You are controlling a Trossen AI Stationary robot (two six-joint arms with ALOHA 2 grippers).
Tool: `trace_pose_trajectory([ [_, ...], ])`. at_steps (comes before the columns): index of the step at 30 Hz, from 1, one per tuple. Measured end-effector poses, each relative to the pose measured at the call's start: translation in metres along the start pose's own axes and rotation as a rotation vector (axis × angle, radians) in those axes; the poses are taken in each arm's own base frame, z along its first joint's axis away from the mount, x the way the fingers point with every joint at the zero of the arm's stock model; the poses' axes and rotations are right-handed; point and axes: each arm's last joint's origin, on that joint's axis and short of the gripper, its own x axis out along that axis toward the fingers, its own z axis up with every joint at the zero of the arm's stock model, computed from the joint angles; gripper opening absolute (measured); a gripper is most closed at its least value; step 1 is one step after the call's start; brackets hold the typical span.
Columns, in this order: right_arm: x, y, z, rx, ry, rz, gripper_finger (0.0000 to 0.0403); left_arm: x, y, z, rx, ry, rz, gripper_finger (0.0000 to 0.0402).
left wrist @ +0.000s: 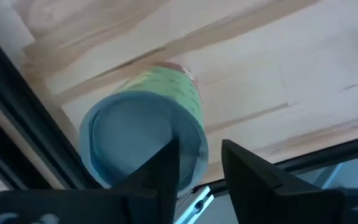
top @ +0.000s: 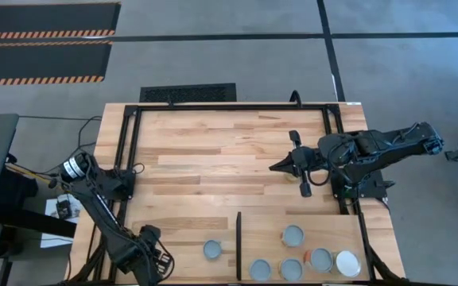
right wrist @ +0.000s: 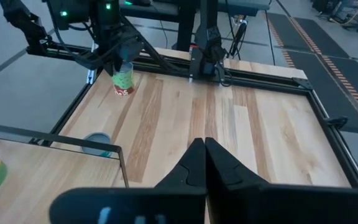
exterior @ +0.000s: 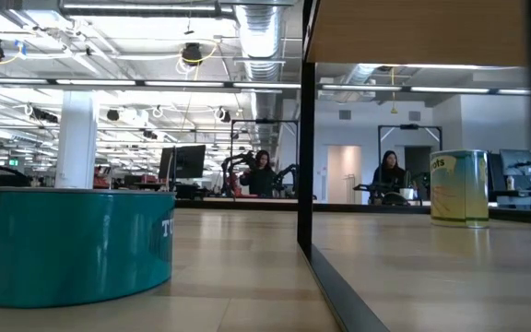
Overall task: Pick and place cans onto a shelf
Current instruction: Put the canned spaghetti sauce on the shelf
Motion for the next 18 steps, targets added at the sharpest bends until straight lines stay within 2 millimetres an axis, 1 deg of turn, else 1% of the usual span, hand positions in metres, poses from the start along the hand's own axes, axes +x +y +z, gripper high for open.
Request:
trace_pose_trajectory([
  [3, 0.0, 0.0, 0.0, 0.004, 0.001, 0.0, 0.0008, 0.002, 0.001, 0.002, 0.027, -0.002, 0.002, 0.0107],
  [5, 0.0, 0.0, 0.0, 0.006, 0.001, 0.0, 0.0008, 0.001, 0.0, 0.006, 0.059, -0.005, 0.014, 0.0093],
  [7, 0.0, 0.0, 0.0, 0.006, 0.001, 0.0, 0.0008, -0.002, 0.0, 0.013, 0.107, -0.034, 0.015, 0.0065],
  [9, 0.0, 0.0, 0.0, 0.007, 0.001, 0.0, 0.0008, -0.007, -0.001, 0.025, 0.13, -0.089, -0.005, 0.0025],
  [10, 0.0, 0.0, 0.0, 0.007, 0.002, 0.0, 0.0008, -0.011, -0.002, 0.031, 0.132, -0.117, -0.022, 0.0014],
  [14, 0.0, 0.0, 0.0, 0.022, 0.001, 0.0, 0.0008, -0.035, -0.002, 0.064, 0.157, -0.211, -0.068, 0.0005],
  [18, 0.0, 0.0, 0.0, 0.034, 0.002, 0.0, 0.0008, -0.06, -0.003, 0.112, 0.241, -0.313, -0.115, 0.0003],
])
